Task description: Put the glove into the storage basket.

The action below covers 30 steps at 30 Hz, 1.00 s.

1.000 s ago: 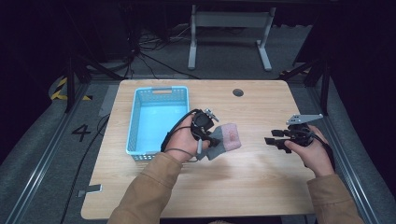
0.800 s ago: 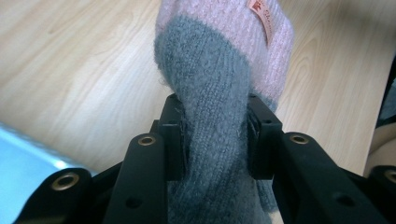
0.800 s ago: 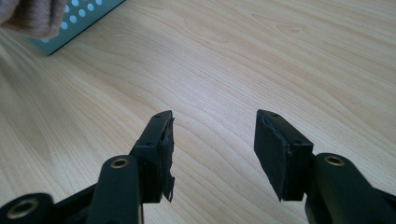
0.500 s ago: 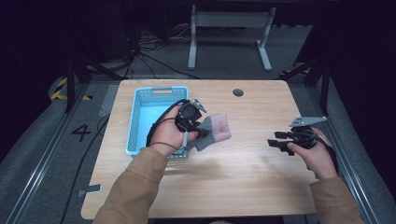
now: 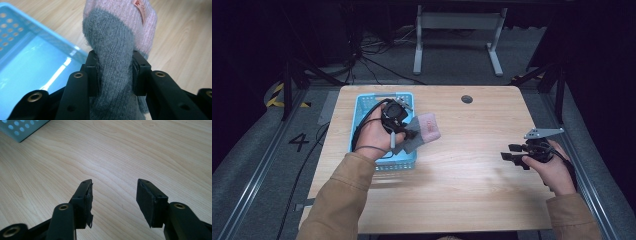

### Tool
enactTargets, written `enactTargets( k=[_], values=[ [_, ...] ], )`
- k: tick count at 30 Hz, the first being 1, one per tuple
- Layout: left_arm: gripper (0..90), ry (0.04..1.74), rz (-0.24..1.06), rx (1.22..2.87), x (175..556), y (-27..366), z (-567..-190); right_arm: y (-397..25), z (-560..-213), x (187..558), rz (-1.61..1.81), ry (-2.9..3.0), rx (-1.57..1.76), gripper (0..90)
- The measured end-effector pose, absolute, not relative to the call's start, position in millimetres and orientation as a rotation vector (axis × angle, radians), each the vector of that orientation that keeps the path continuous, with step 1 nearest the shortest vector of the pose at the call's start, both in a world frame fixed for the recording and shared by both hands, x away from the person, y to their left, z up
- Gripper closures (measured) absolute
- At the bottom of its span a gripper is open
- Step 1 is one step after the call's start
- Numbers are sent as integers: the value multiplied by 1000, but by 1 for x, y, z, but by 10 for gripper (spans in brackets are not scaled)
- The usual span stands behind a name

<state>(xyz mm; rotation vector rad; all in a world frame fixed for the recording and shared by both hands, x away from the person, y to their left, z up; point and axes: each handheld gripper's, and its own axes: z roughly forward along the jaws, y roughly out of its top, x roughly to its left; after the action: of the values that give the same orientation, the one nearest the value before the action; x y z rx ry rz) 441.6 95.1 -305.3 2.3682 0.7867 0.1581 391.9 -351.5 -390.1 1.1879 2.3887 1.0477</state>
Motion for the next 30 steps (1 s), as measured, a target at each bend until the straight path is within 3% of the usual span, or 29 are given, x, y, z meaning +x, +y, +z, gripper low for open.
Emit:
enactTargets(
  k=[13, 30],
  values=[
    [652, 862, 238, 2353, 460, 134, -313, -353, -393, 388, 1034, 2389, 1196, 481],
    [651, 940, 198, 2420, 497, 155, -353, -363, -399, 377, 1004, 2377, 1239, 470]
  ],
)
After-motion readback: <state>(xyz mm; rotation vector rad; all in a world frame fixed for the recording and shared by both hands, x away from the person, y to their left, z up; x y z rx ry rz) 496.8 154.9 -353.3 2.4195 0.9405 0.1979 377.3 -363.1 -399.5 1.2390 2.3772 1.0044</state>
